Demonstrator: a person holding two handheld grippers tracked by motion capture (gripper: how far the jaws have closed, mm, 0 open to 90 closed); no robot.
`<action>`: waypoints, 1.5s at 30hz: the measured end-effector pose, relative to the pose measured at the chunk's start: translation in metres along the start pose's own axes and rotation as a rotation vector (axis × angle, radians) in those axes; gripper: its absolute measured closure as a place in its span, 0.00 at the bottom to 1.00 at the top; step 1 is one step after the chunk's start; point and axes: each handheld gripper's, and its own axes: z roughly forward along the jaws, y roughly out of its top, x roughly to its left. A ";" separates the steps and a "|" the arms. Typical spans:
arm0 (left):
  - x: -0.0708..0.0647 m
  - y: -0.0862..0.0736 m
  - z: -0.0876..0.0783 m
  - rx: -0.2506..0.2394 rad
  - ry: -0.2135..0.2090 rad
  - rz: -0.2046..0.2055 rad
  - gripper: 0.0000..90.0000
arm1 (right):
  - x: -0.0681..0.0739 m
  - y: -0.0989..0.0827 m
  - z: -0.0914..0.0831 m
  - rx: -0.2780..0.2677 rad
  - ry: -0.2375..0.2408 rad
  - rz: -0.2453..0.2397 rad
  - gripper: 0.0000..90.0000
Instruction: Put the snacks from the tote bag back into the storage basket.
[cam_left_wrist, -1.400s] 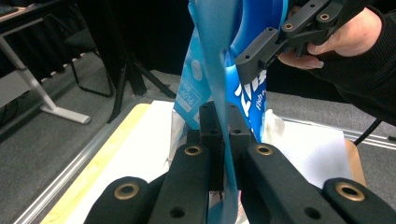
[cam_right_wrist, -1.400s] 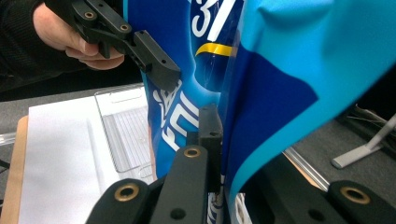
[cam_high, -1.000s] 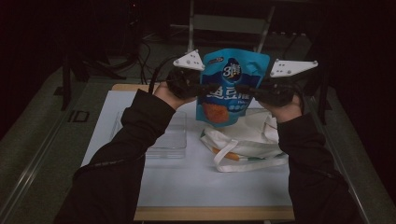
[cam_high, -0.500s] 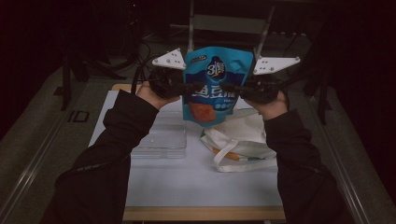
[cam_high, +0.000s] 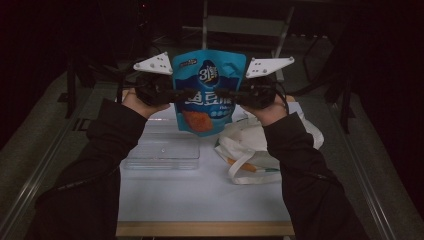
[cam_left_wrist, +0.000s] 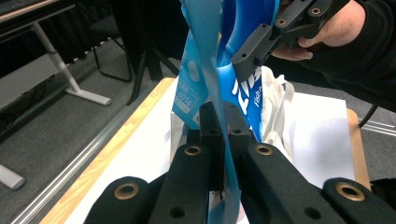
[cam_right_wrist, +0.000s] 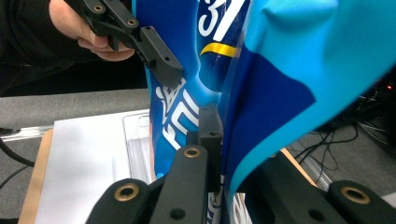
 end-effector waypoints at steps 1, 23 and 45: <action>0.001 -0.003 -0.006 0.001 0.001 -0.004 1.00 | 0.002 0.003 0.006 0.003 0.008 -0.004 0.98; 0.015 -0.025 -0.059 0.014 -0.001 -0.005 1.00 | 0.017 0.029 0.053 0.002 0.081 -0.038 0.98; 0.031 -0.064 -0.071 0.019 -0.015 -0.013 1.00 | 0.026 0.023 0.093 0.028 0.107 -0.020 0.98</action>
